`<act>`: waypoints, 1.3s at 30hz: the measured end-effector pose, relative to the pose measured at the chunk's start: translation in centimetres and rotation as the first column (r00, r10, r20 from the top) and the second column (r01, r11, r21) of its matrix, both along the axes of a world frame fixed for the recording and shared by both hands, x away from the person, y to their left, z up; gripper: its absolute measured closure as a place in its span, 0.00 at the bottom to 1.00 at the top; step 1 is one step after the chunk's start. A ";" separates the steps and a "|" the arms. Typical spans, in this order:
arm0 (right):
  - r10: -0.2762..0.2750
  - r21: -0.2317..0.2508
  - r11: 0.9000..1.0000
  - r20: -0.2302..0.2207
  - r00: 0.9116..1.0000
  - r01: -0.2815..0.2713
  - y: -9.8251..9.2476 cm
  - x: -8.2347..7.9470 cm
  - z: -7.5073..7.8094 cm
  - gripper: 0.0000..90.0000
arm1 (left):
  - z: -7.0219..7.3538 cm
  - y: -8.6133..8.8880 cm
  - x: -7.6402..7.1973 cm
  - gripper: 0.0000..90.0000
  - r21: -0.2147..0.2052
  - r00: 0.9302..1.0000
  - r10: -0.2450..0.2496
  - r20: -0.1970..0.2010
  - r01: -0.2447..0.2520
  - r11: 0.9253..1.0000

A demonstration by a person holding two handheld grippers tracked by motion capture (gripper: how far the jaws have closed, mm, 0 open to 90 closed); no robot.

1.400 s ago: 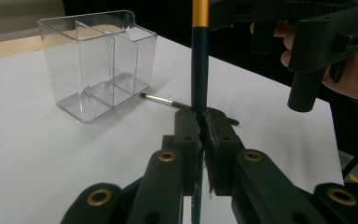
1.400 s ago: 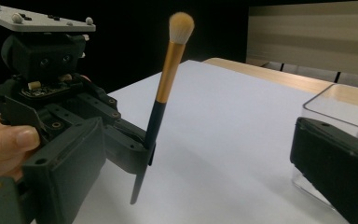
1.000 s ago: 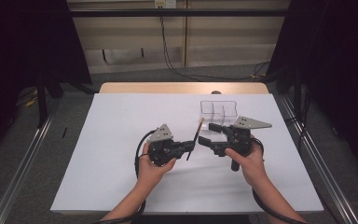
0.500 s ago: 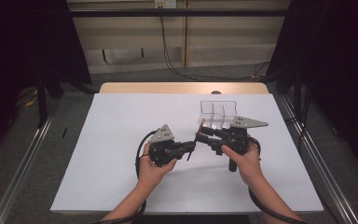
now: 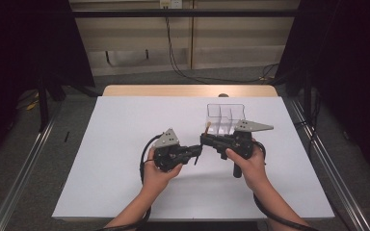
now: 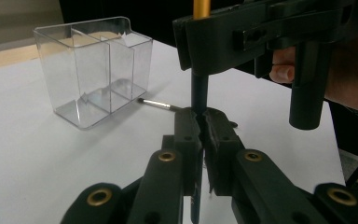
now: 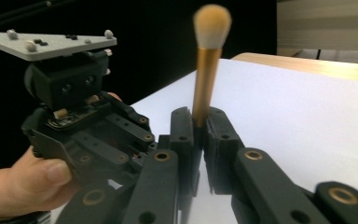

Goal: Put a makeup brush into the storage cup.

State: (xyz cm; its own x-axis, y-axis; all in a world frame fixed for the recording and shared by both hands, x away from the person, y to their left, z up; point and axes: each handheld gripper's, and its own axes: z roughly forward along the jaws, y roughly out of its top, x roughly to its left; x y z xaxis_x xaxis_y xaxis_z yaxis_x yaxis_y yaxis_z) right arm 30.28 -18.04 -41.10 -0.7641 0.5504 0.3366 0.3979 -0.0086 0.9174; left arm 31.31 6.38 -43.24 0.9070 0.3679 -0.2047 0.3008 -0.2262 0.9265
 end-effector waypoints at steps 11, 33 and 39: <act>0.016 0.003 1.000 0.028 0.999 -0.016 0.0 -0.1 0.4 0.93 | 0.0 0.2 0.0 0.90 -0.037 1.000 -0.018 -0.003 0.018 0.999; -0.003 -0.010 1.000 0.068 0.998 0.003 -0.7 0.3 1.0 0.93 | 0.2 0.6 0.0 0.53 -0.085 0.999 -0.032 0.016 0.033 0.996; -0.010 -0.012 1.000 0.073 0.997 0.011 -0.8 0.3 1.1 0.93 | -0.1 0.2 0.3 0.29 -0.077 0.997 -0.052 0.057 0.056 0.995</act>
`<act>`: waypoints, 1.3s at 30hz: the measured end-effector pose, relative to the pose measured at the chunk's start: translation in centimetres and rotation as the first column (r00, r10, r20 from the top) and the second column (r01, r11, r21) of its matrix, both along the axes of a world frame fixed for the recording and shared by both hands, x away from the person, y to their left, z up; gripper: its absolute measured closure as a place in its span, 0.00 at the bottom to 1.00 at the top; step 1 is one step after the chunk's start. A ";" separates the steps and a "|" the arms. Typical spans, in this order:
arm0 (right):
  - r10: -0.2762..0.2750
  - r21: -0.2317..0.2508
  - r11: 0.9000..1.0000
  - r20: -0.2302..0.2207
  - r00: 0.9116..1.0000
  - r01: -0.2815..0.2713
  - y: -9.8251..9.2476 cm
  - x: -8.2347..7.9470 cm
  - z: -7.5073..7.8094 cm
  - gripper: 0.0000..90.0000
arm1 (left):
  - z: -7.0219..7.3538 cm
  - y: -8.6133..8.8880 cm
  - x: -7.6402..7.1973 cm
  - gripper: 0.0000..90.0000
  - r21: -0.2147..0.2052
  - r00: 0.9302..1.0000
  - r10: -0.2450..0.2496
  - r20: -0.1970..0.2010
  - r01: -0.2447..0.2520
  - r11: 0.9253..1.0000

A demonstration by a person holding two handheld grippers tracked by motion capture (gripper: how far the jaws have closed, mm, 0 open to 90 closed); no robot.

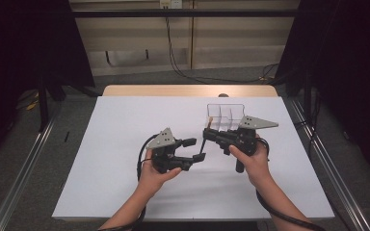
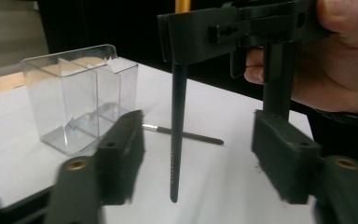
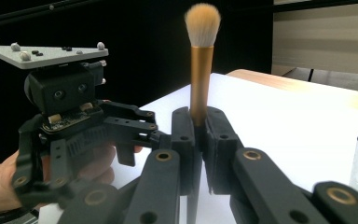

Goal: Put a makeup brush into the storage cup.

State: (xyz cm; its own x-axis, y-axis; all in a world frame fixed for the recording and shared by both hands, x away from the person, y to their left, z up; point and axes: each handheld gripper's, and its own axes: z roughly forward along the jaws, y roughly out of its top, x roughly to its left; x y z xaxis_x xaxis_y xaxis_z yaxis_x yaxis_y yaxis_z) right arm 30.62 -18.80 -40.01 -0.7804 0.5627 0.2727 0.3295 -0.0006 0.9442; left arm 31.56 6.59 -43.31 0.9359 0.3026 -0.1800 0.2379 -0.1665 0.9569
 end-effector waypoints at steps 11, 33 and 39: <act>-0.008 -0.004 1.000 0.006 1.000 0.008 -0.3 0.1 0.1 0.93 | -0.2 -0.2 0.2 0.03 0.016 0.999 0.037 0.005 -0.037 0.999; -0.013 -0.006 1.000 0.018 1.000 0.013 -0.5 0.2 0.0 0.93 | 0.3 2.6 0.2 0.00 0.017 0.996 0.066 0.055 -0.067 0.998; -0.014 -0.007 1.000 0.017 1.000 0.014 -0.6 0.2 -0.1 0.93 | 0.5 3.3 0.2 0.00 0.040 0.994 0.073 0.083 -0.077 0.996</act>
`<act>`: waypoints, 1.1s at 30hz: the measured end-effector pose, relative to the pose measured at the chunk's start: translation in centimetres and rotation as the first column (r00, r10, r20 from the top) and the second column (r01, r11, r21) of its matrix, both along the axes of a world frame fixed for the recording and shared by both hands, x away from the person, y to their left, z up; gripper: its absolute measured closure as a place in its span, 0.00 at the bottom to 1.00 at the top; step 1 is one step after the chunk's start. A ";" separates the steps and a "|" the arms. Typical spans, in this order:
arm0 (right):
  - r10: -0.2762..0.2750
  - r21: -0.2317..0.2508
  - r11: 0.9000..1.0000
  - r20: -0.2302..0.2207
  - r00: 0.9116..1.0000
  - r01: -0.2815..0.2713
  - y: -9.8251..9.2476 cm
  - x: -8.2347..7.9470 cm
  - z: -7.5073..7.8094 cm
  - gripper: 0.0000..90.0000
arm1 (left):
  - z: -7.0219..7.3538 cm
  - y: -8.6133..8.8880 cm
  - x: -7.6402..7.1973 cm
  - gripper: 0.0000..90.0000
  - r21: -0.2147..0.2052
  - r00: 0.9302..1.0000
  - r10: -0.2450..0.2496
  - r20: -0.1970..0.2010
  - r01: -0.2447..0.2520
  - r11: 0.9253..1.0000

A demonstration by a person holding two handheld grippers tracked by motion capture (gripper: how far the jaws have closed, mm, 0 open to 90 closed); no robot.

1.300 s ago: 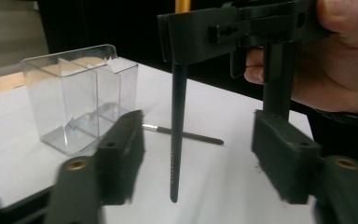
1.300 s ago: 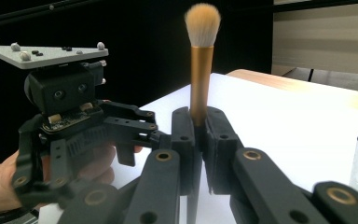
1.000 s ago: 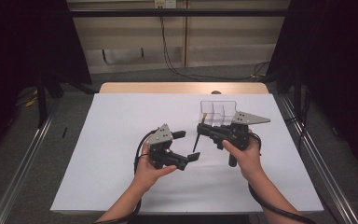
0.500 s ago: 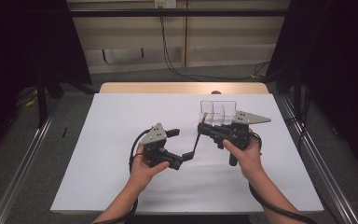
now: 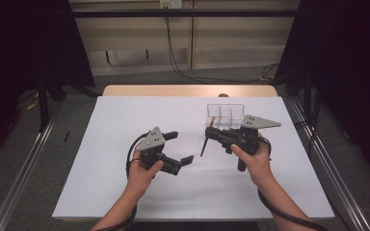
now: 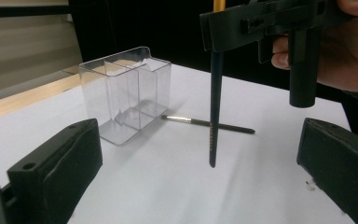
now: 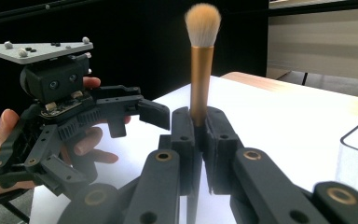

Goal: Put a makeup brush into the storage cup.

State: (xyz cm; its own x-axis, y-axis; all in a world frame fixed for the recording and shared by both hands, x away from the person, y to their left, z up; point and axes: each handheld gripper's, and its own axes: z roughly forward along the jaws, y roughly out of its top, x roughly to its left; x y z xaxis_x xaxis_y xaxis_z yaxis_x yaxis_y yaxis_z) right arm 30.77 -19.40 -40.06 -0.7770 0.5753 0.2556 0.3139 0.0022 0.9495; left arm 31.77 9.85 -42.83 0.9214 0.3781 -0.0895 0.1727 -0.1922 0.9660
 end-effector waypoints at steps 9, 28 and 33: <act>0.003 -0.001 1.000 0.001 1.000 -0.003 -0.1 -0.1 0.1 0.93 | 0.2 1.5 0.0 0.00 -0.017 1.000 0.008 0.020 -0.008 1.000; -0.017 -0.014 1.000 0.010 1.000 0.017 -0.4 0.4 0.1 0.93 | 0.2 4.5 -0.4 0.00 0.004 0.999 0.043 0.029 -0.044 0.999; -0.018 -0.017 1.000 0.009 1.000 0.018 -0.4 0.5 -0.1 0.93 | 0.2 5.4 -0.5 0.00 0.009 0.999 0.045 0.026 -0.046 0.999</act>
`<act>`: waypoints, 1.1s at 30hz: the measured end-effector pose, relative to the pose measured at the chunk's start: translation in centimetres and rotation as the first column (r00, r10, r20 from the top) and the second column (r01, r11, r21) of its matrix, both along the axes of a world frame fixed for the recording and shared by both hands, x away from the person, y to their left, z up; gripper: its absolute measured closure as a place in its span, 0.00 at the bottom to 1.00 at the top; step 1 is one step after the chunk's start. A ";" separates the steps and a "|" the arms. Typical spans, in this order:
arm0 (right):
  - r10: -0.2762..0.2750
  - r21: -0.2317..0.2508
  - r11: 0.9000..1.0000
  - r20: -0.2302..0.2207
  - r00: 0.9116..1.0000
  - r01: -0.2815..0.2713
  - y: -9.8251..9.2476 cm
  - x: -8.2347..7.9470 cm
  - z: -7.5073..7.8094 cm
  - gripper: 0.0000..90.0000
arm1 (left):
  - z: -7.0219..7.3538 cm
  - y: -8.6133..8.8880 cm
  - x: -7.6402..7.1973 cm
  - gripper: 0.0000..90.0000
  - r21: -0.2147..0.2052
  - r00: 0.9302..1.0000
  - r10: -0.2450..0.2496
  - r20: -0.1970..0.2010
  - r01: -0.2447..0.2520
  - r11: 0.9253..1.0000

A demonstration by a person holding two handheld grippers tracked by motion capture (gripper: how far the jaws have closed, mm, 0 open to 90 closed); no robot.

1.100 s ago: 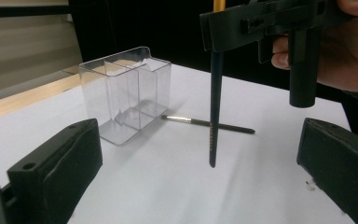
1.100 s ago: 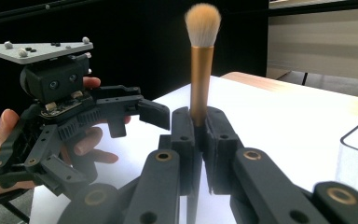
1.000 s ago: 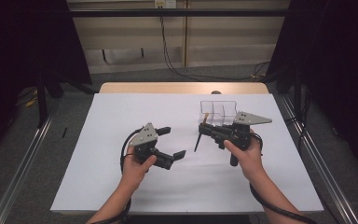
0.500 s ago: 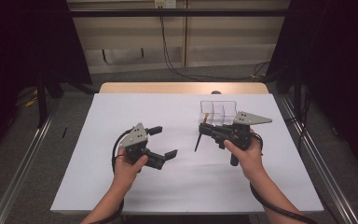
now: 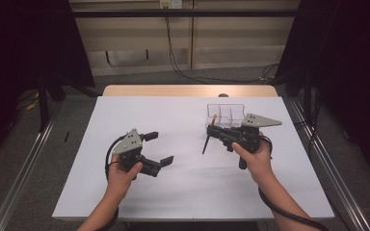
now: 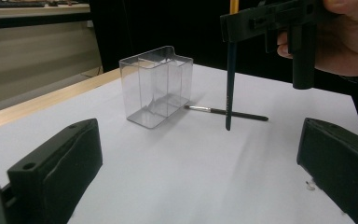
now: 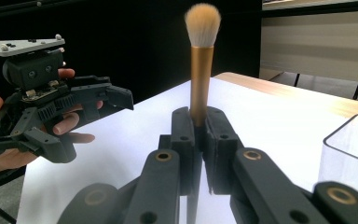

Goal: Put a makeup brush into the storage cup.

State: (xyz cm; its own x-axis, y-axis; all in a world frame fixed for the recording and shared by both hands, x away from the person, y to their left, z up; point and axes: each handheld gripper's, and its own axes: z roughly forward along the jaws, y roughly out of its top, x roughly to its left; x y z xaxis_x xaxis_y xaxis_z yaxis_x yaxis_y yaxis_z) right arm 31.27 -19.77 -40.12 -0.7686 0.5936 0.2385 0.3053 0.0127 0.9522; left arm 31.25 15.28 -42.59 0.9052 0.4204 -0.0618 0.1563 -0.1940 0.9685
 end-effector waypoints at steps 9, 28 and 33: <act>0.000 -0.002 1.000 0.004 1.000 0.000 0.0 0.1 0.1 0.93 | -0.1 1.7 -0.3 0.00 0.000 1.000 0.031 0.005 -0.031 1.000; -0.002 -0.002 1.000 0.005 1.000 0.002 0.2 0.1 0.0 0.93 | -0.4 3.8 -0.5 0.00 0.011 0.998 0.055 0.010 -0.056 0.998; -0.005 -0.001 1.000 0.006 1.000 0.005 0.0 0.1 0.0 0.93 | -0.5 4.6 -0.7 0.00 0.003 0.998 0.067 0.001 -0.067 0.998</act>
